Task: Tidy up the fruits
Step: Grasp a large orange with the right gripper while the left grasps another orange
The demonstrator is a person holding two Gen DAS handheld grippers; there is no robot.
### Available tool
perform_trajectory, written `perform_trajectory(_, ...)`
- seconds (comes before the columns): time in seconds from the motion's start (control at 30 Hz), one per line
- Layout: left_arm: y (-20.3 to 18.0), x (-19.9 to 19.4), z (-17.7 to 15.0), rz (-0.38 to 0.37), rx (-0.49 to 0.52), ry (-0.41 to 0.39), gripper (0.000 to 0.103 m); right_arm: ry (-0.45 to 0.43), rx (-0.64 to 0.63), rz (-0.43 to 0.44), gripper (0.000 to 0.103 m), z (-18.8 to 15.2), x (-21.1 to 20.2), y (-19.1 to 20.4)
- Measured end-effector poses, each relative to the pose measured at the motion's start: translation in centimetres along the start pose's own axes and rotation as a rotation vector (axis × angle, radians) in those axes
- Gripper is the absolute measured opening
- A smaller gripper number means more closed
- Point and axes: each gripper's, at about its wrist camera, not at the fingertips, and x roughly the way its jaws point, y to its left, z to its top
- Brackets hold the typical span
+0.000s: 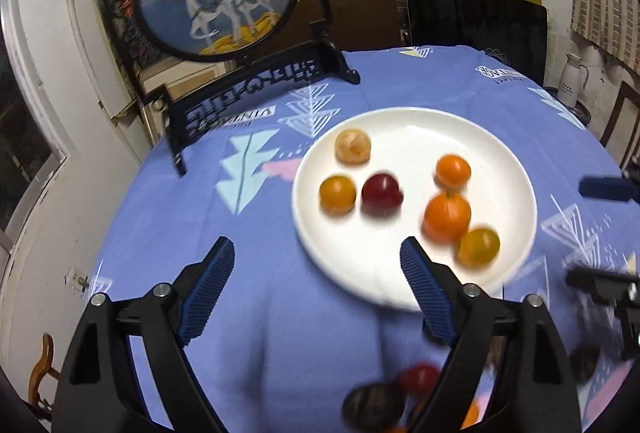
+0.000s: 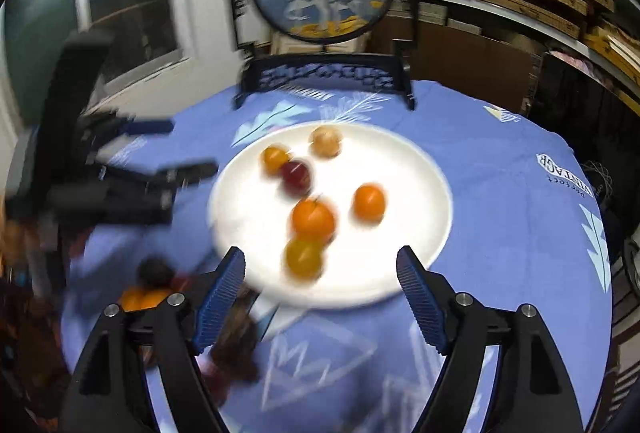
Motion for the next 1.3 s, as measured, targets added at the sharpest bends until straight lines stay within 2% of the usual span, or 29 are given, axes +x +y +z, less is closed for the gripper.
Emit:
perform_trajectory(0.17,2.7,-1.9,-2.6,0.004,-0.060,0.030,0.084,0.018,-0.106,0.091,0.079,-2.1,-1.3,5.7)
perform_trajectory(0.23,3.5,-2.5,-3.6,0.009,-0.076,0.036,0.084,0.047,-0.139,0.129,0.079,-2.3,-0.4,7.9)
perform_trajectory(0.37,4.0,-3.8,-5.3,0.000,-0.064,0.036,0.086,0.104,-0.147,0.144,0.079,-2.6,2.1,10.1)
perform_trajectory(0.43,4.0,-4.4,-6.3,-0.005,-0.048,0.037,0.087,0.141,-0.111,0.151,0.079,-2.7,3.5,10.3)
perform_trajectory(0.47,4.0,-4.4,-6.6,-0.010,-0.041,0.042,0.087,0.165,-0.105,0.150,0.075,-2.8,4.4,10.4)
perform_trajectory(0.53,3.9,-4.6,-7.3,-0.023,-0.031,0.052,0.087,0.188,-0.124,0.163,0.043,-3.0,5.2,10.7)
perform_trajectory(0.63,3.4,-4.6,-8.3,-0.073,-0.020,0.071,0.087,0.161,-0.122,0.155,0.042,-3.1,4.4,10.6)
perform_trajectory(0.73,2.3,-4.7,-9.1,-0.151,-0.011,0.098,0.087,0.119,-0.101,0.166,0.042,-3.0,2.4,9.5)
perform_trajectory(0.8,1.2,-4.6,-9.5,-0.202,-0.002,0.121,0.087,0.082,-0.078,0.143,0.043,-3.0,0.6,8.3)
perform_trajectory(0.97,-1.4,-2.9,-10.2,-0.233,0.010,0.180,0.087,0.065,-0.043,0.122,0.043,-3.5,-0.8,6.3)
perform_trajectory(1.03,-1.8,-1.8,-10.3,-0.241,-0.018,0.213,0.082,0.068,-0.040,0.128,0.043,-3.7,-0.4,6.1)
perform_trajectory(1.07,-1.9,-1.4,-10.4,-0.244,-0.028,0.226,0.075,0.069,-0.042,0.128,0.043,-3.9,-0.4,6.1)
perform_trajectory(1.13,-2.0,-0.7,-10.6,-0.249,-0.056,0.246,0.055,0.067,-0.040,0.133,0.043,-4.2,-0.3,6.1)
perform_trajectory(1.17,-2.0,-0.4,-10.6,-0.261,-0.065,0.261,0.036,0.066,-0.037,0.135,0.043,-4.3,-0.3,6.1)
perform_trajectory(1.3,-2.4,-1.1,-11.1,-0.269,-0.024,0.260,0.036,0.053,-0.034,0.138,0.043,-4.5,-0.8,5.8)
